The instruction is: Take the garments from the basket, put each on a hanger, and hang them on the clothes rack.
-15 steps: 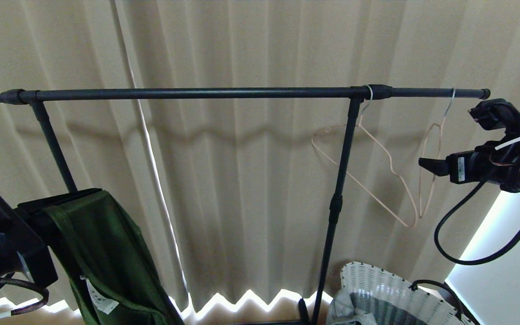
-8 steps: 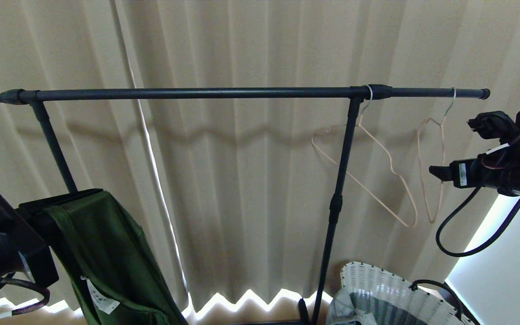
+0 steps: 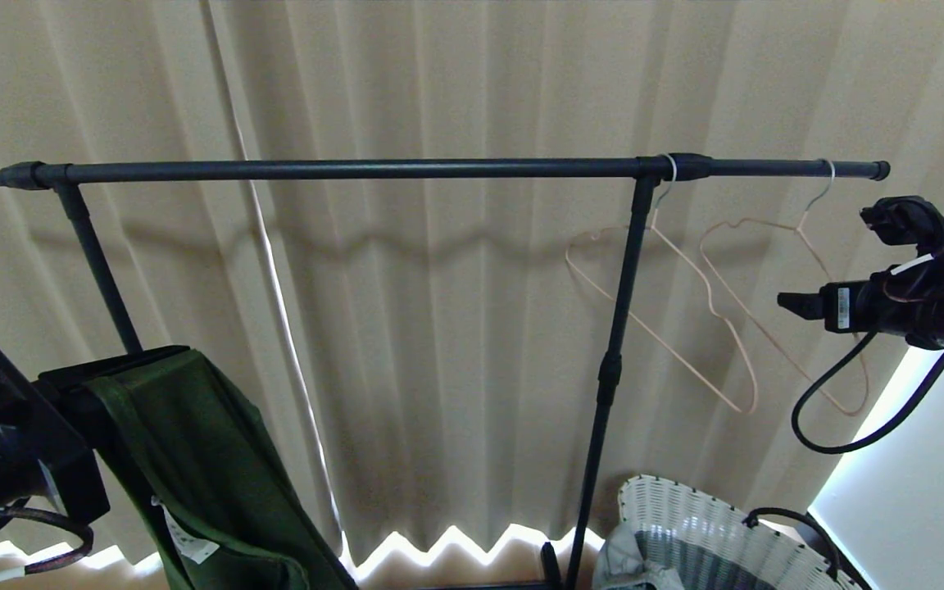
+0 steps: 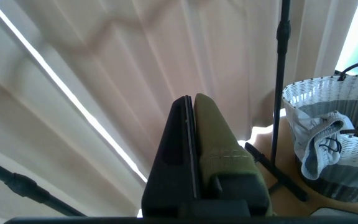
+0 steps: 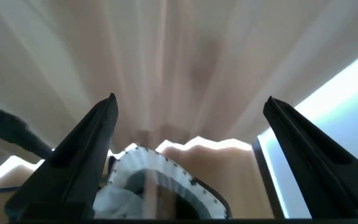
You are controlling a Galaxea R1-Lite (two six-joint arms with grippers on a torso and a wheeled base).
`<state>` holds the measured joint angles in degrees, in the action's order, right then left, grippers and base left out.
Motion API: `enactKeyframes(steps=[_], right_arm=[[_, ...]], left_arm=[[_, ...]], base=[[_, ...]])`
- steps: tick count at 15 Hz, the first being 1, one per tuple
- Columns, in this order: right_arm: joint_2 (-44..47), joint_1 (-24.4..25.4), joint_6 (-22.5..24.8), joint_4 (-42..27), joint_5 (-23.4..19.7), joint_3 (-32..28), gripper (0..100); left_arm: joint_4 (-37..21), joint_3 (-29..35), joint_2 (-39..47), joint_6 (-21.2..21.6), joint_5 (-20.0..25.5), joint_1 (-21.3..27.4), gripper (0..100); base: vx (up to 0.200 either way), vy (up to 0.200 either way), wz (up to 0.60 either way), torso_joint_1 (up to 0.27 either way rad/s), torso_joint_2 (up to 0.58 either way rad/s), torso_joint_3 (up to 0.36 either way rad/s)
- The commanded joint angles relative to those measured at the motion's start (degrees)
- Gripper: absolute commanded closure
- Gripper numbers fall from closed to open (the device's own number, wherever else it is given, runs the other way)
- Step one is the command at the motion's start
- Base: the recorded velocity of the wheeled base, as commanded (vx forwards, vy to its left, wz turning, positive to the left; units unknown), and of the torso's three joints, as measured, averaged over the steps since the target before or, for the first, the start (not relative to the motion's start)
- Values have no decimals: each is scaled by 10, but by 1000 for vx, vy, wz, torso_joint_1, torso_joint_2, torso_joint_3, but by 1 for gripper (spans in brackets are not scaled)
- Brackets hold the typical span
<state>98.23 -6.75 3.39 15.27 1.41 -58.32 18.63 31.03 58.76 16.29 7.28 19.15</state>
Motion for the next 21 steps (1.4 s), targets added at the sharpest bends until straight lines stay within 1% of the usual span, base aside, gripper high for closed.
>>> enactKeyframes(steps=[1,4,6,7,9,13,14,18,21], right_arm=[[5,0,0,-2,-3,-13,0],[28,0,1,-12,-12,-36,0],[27,0,0,-64,-33,-52,0],[25,0,-1,-95,-55,-65,0],[26,0,-9,-97,-62,-71,0],[28,0,-10,-98,-77,-72,0],[29,0,-10,-99,-77,-72,100],[28,-4,-10,-100,-76,-72,100],[23,-16,-9,-101,-76,-69,100]], left_arm=[[0,1,1,1,0,0,100],[1,1,0,1,0,0,100],[0,0,0,1,0,0,100],[0,0,0,1,0,0,100],[0,1,0,1,0,0,100],[0,4,1,3,-1,0,100],[0,4,1,4,-1,0,100],[0,6,1,15,-2,1,100],[0,6,3,16,-1,1,100]], base=[[0,0,0,0,0,0],[0,0,0,0,0,0],[0,0,0,0,0,0],[0,0,0,0,0,0],[0,0,0,0,0,0],[0,0,0,0,0,0],[0,0,0,0,0,0],[0,0,0,0,0,0],[0,0,0,0,0,0]])
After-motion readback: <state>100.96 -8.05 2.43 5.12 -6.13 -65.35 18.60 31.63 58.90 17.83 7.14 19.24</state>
